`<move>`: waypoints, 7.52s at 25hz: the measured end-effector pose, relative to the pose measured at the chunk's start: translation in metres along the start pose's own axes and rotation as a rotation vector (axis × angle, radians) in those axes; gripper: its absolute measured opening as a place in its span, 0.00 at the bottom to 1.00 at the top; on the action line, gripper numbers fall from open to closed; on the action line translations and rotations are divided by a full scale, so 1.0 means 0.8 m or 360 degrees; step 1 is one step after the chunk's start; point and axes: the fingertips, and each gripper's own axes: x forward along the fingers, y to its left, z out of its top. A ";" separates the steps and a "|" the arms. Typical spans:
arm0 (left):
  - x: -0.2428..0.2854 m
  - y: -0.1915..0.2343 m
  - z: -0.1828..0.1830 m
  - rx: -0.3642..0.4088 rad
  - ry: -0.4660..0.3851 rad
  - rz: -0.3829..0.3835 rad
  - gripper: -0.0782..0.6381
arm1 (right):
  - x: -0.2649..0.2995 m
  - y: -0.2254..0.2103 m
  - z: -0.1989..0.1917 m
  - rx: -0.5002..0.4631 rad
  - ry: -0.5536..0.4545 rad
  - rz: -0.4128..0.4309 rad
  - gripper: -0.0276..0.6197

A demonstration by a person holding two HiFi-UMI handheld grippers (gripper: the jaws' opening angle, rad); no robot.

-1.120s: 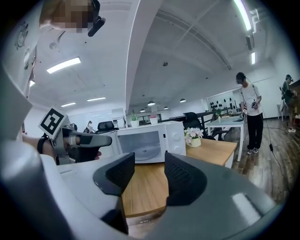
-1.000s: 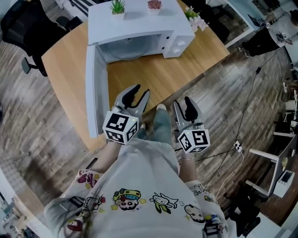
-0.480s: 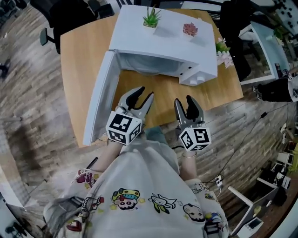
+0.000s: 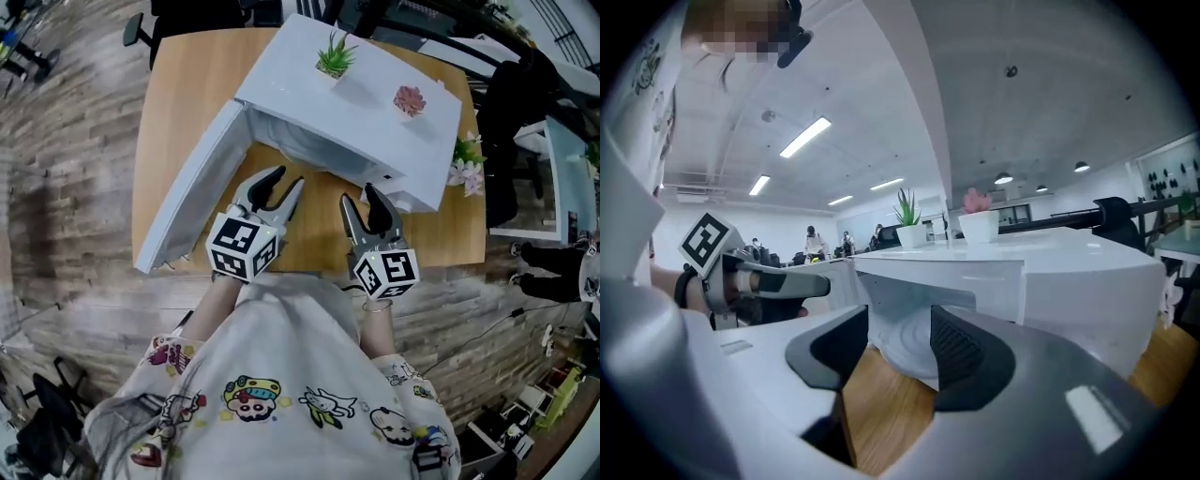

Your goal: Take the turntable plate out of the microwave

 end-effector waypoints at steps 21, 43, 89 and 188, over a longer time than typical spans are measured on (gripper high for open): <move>-0.032 0.027 -0.020 -0.0181 -0.0077 0.0299 0.31 | 0.023 0.035 -0.009 -0.0101 0.0071 0.0360 0.35; -0.008 0.056 -0.078 -0.0518 -0.0009 0.0209 0.31 | 0.025 0.038 -0.046 -0.0081 0.0162 0.0305 0.34; 0.140 0.131 -0.167 -0.1252 -0.0043 0.0187 0.23 | 0.020 0.005 -0.128 0.0099 0.0301 0.0199 0.32; 0.054 0.107 -0.192 -0.1547 -0.0159 0.0223 0.24 | 0.119 -0.043 -0.185 0.1939 -0.0075 0.0261 0.13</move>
